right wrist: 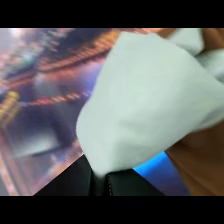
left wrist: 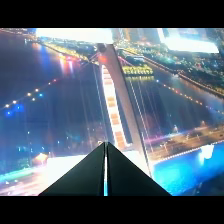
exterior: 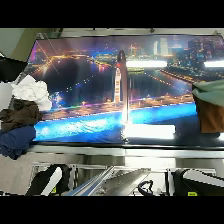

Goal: Fold the shirts.

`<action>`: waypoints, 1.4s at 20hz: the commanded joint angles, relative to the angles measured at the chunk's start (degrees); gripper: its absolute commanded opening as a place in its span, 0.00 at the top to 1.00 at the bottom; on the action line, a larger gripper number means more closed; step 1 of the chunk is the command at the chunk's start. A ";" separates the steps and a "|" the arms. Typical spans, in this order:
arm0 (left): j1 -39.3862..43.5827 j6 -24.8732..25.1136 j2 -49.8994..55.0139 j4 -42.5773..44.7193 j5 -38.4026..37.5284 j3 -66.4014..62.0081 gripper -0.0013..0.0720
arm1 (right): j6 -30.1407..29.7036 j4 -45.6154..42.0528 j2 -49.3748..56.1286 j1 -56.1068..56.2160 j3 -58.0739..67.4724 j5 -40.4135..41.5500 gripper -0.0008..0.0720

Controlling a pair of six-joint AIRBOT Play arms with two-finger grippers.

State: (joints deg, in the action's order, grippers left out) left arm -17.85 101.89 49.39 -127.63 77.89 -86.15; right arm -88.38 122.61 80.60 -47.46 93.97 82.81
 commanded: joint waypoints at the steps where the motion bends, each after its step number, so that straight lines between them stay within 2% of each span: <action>1: -0.04 0.02 -0.04 -0.04 1.36 0.07 0.96 | 5.66 -12.59 -1.68 -2.03 -6.51 7.65 0.96; 4: -0.04 0.02 -0.04 -0.04 1.33 0.07 0.96 | 8.94 -16.83 -4.15 -2.03 -12.79 13.31 0.96; 5: -0.04 0.04 -0.02 -0.04 1.36 0.07 0.96 | 8.96 -18.03 -4.13 -2.03 -13.86 15.56 0.91; 7: -0.04 0.04 -0.04 -0.02 1.38 0.07 0.96 | 9.46 -19.02 -4.09 -2.03 -15.47 17.05 0.38; 8: -0.04 0.04 -0.04 -0.04 1.53 0.07 0.96 | 9.77 -19.02 -4.09 -2.03 -15.54 16.94 0.35; 10: -0.04 0.04 -0.04 -0.04 1.92 0.07 0.96 | 9.79 -18.95 -4.15 -2.03 -15.34 17.07 0.35; 14: -0.04 0.04 -0.04 -0.04 1.90 0.07 0.96 | 9.88 -18.34 -4.15 -2.03 -12.87 17.88 0.35; 17: -0.04 -0.24 -0.02 -0.07 1.81 0.07 0.96 | 10.43 -8.59 -4.15 -1.95 -7.78 14.75 0.36; 18: -0.04 -1.51 -0.02 -0.07 1.79 0.07 0.96 | 9.49 -1.88 -4.15 -1.53 -6.27 12.00 0.68; 19: -0.04 -2.91 0.02 -0.07 1.79 0.07 0.96 | 6.60 5.07 -4.31 -0.52 -5.46 8.92 0.93; 20: -0.04 -3.48 0.04 -0.07 1.81 0.09 0.96 | 4.57 8.92 -4.76 1.25 -5.42 6.01 0.93; 21: -0.04 -3.67 0.02 -0.04 1.81 0.09 0.96 | 2.45 9.09 -5.42 4.24 -5.44 3.39 0.96; 24: 2.78 -5.01 -0.90 0.11 0.31 2.60 0.96 | -3.85 7.67 -6.93 15.34 -5.66 -0.48 0.96; 27: 13.97 -6.97 -5.03 0.74 -6.34 14.36 0.96 | -9.31 6.34 -11.37 28.35 -9.38 -3.19 0.96; 28: 18.49 -8.04 -6.49 1.38 -9.57 19.08 0.96 | -9.42 4.85 -13.75 32.30 -11.96 -4.76 0.96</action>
State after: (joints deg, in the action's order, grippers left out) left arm -8.19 96.36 45.98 -127.33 75.02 -76.16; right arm -92.95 128.25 70.98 -25.69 85.60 82.81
